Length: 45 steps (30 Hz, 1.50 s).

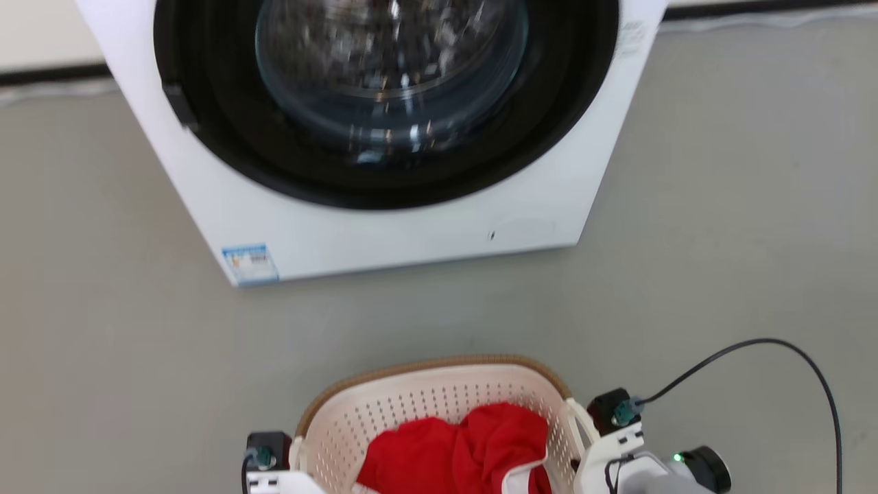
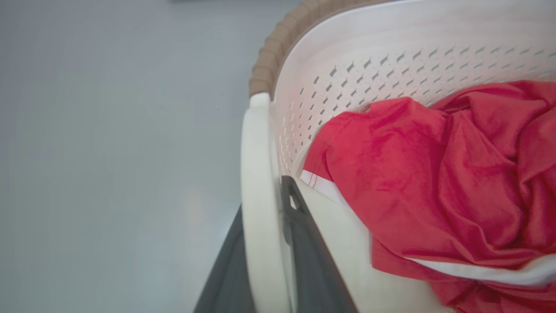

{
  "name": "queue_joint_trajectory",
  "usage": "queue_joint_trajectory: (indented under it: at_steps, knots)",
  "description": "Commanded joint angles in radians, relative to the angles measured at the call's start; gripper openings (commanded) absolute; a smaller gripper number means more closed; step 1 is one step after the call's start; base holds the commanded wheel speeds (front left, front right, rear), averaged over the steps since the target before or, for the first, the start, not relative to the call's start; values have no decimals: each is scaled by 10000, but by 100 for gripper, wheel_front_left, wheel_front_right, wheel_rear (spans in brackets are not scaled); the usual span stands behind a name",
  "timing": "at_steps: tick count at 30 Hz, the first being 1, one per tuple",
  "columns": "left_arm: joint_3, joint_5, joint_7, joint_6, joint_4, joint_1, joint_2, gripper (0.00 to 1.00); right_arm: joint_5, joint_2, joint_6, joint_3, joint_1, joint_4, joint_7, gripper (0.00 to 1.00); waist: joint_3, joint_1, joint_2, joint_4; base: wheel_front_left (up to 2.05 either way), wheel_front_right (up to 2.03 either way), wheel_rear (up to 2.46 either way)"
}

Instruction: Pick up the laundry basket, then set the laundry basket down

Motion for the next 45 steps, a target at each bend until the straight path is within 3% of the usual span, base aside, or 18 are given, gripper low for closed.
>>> queue_joint_trajectory:
  at_steps: [1,14,45]
  knots:
    - [109,-39,-217,-3,-254,-266,201,0,-47,204,255,474,375,-221,213,0,-748,1,0,-356,0,0,0]
    - [-706,-507,137,-54,-388,216,201,0,646,204,255,923,701,-146,177,0,-1339,1,0,-367,0,0,0]
    - [-2307,-2339,306,641,-736,67,200,0,1428,204,255,1607,515,92,-3,0,-1662,1,0,268,0,0,0]
